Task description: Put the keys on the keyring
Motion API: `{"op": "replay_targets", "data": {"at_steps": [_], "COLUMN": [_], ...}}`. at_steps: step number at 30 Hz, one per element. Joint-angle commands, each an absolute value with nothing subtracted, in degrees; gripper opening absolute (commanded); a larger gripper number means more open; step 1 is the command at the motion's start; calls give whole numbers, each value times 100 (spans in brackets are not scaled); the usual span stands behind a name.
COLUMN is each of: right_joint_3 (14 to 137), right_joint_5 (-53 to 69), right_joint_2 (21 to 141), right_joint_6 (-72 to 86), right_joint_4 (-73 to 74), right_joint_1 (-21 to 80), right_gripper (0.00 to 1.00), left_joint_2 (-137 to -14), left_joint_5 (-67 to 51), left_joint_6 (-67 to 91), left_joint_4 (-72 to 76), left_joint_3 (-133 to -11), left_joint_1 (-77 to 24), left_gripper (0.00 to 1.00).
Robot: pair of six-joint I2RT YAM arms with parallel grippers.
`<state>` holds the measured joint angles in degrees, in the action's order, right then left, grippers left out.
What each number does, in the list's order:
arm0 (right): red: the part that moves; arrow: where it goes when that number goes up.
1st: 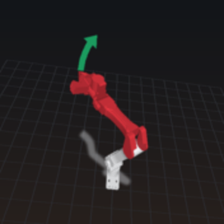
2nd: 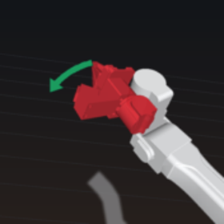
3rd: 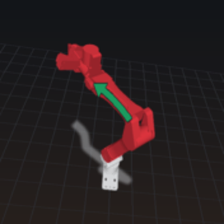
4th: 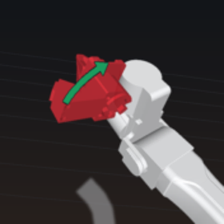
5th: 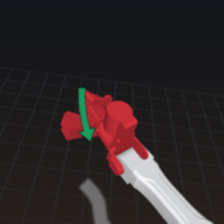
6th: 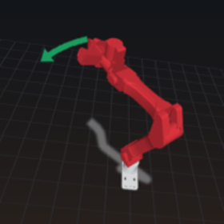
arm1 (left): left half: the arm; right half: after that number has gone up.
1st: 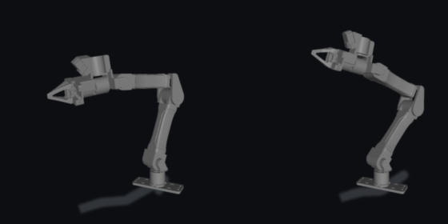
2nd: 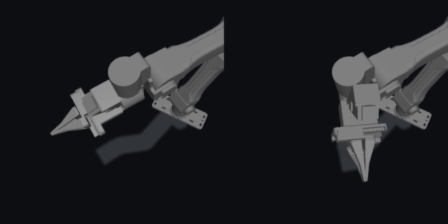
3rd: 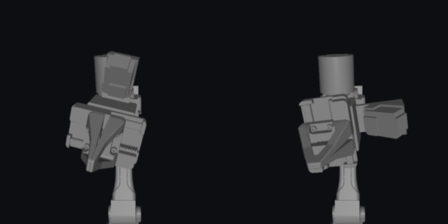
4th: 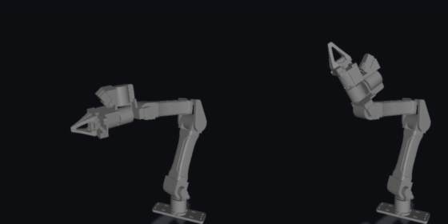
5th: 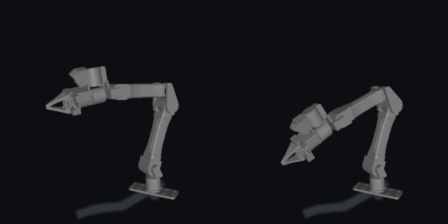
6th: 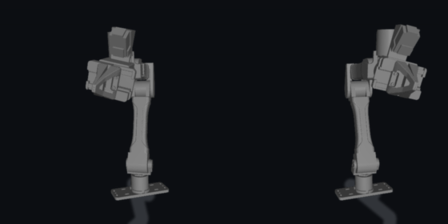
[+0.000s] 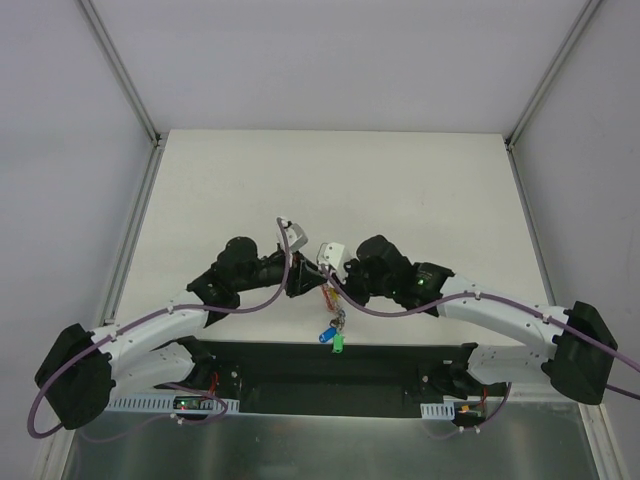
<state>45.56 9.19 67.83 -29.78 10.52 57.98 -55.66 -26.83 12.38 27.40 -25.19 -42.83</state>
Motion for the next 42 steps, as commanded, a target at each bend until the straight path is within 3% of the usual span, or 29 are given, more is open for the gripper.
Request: {"op": "replay_targets", "data": {"at_steps": [1, 11, 14, 26, 42], "right_joint_3": [4966, 4966, 4948, 4772, 4869], "right_joint_5": [1160, 1309, 1345, 1529, 1854], "right_joint_2": [6917, 6943, 6935, 6803, 6820], "right_joint_6": [-3217, -3243, -3243, -3217, -3410], "right_joint_4": [1292, 1318, 1310, 1116, 1318], "right_joint_1": [5774, 5748, 5748, 5563, 5528], "right_gripper": [1, 1, 1, 1, 1], "left_joint_2": [-5914, -6556, -6653, -6645, -6574], "left_joint_5": [-3286, -3691, -3648, -4385, -5080], "left_joint_6": [414, 62, 105, 695, -1687], "left_joint_4": [1740, 1731, 1941, 3849, 4526], "left_joint_3": [-2997, -3225, -3199, -2373, -1986], "left_joint_1": [-4342, -4289, -4245, -3858, -3850], "left_gripper": [26, 24, 31, 43, 61]}}
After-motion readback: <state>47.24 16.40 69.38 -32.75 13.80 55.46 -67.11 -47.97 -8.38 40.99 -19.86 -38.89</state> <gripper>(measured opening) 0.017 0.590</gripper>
